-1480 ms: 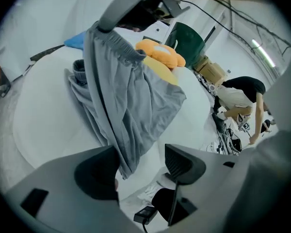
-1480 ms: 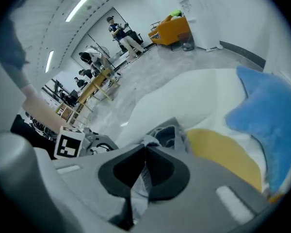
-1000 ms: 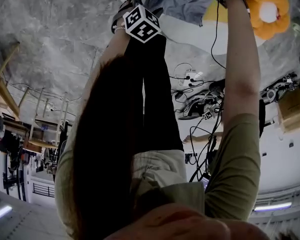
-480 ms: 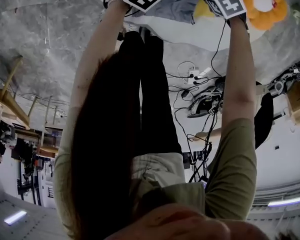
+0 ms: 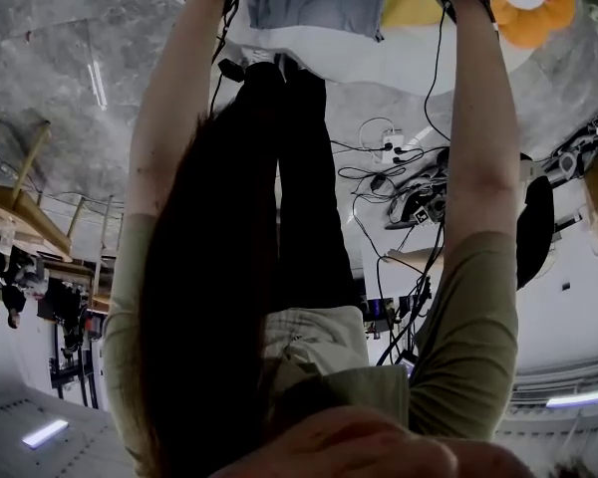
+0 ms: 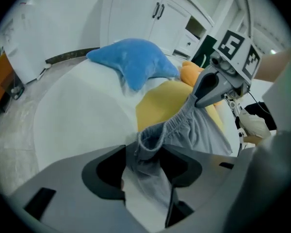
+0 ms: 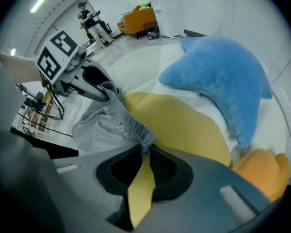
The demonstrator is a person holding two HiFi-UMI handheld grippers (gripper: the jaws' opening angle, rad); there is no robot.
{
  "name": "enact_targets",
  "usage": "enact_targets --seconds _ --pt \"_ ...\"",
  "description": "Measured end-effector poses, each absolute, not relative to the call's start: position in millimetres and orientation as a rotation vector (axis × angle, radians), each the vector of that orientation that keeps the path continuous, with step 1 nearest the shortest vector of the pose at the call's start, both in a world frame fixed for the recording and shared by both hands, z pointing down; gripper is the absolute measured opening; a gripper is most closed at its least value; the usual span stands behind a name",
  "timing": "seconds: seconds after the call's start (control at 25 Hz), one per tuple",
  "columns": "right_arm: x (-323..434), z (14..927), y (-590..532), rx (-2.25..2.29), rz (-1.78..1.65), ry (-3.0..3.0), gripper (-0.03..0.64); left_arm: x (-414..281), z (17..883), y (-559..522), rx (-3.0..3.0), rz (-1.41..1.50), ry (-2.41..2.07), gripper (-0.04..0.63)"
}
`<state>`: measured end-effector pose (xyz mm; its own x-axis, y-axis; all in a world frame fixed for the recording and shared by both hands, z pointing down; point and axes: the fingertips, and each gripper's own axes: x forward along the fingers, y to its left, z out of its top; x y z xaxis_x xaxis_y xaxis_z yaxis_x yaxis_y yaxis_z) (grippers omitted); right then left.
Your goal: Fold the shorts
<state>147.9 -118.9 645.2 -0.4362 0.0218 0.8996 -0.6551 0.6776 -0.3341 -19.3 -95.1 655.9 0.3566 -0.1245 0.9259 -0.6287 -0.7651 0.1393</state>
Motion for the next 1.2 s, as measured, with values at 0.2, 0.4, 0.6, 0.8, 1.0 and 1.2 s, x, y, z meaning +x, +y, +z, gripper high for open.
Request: enact_targets --seconds 0.2,0.4,0.6,0.8,1.0,1.2 --pt "165 651 -120 0.522 0.757 -1.818 0.078 -30 649 -100 2.108 1.365 -0.683 0.278" --pt "160 641 -112 0.478 0.699 -1.864 0.230 -34 642 -101 2.121 1.355 -0.669 0.341" --pt "110 621 -71 0.168 0.593 -2.016 0.363 1 645 -69 2.464 1.620 -0.276 0.349" --pt "114 661 -35 -0.053 0.398 -1.837 0.420 1 681 -68 2.398 1.749 -0.088 0.376" --pt "133 686 -39 -0.106 0.322 -1.746 0.420 -4 676 -68 2.344 1.654 -0.085 0.376" --pt "126 677 -40 -0.055 0.373 -1.781 0.420 -3 660 -64 2.344 1.557 -0.077 0.376"
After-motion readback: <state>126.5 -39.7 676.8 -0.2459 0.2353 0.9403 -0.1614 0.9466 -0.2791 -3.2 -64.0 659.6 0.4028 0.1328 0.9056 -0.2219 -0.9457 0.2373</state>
